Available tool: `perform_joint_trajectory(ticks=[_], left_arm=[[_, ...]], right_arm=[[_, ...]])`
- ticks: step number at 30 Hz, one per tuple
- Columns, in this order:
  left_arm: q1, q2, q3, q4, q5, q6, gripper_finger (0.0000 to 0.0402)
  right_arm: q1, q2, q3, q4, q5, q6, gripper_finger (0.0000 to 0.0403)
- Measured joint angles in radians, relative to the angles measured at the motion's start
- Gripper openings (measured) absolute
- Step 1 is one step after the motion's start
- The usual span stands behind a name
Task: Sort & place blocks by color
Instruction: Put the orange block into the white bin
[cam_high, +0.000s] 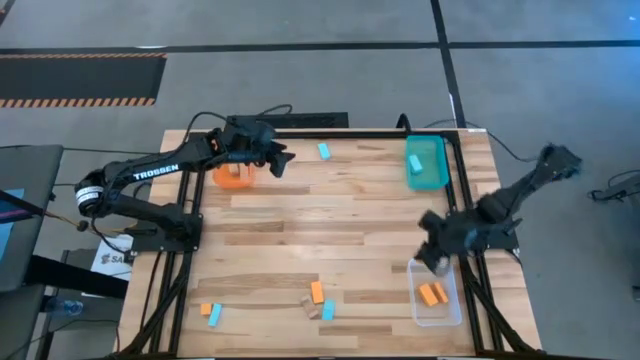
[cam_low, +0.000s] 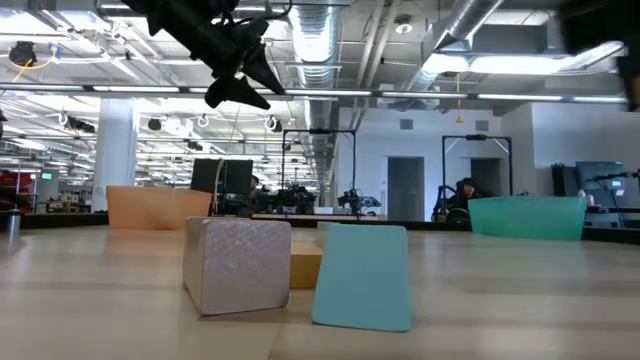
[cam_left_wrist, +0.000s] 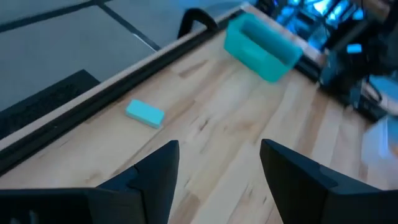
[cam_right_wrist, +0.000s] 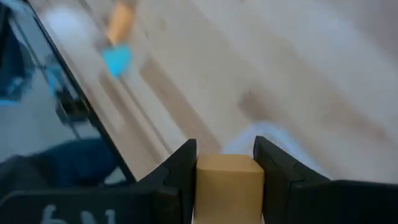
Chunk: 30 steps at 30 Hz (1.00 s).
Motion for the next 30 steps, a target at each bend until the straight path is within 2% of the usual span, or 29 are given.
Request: perform_joint_trajectory(ticks=[5, 10, 16, 22, 26, 30], left_arm=[[0.007, 0.0, 0.0, 0.003, -0.003, -0.069, 0.0214], [-0.037, 0.0, 0.0, 0.001, -0.022, -0.115, 0.0214], [-0.089, 0.001, 0.0, -0.021, -0.036, -0.107, 0.0214], [-0.116, 0.001, 0.0, -0.126, -0.048, -0.074, 0.0214], [-0.149, 0.001, 0.0, -0.212, -0.049, -0.055, 0.0214], [-0.192, 0.001, 0.0, -0.249, -0.053, 0.026, 0.0214]], right_arm=[[0.23, 0.071, -0.034, -0.039, 0.058, 0.216, 0.0136], [0.329, 0.134, -0.034, -0.097, 0.065, 0.328, 0.0136], [0.342, 0.198, -0.034, -0.089, 0.065, 0.384, 0.0136], [0.309, 0.28, -0.034, -0.059, 0.068, 0.435, 0.0147], [0.284, 0.317, -0.034, -0.036, 0.063, 0.431, 0.018], [0.252, 0.323, -0.034, -0.03, 0.062, 0.421, 0.023]])
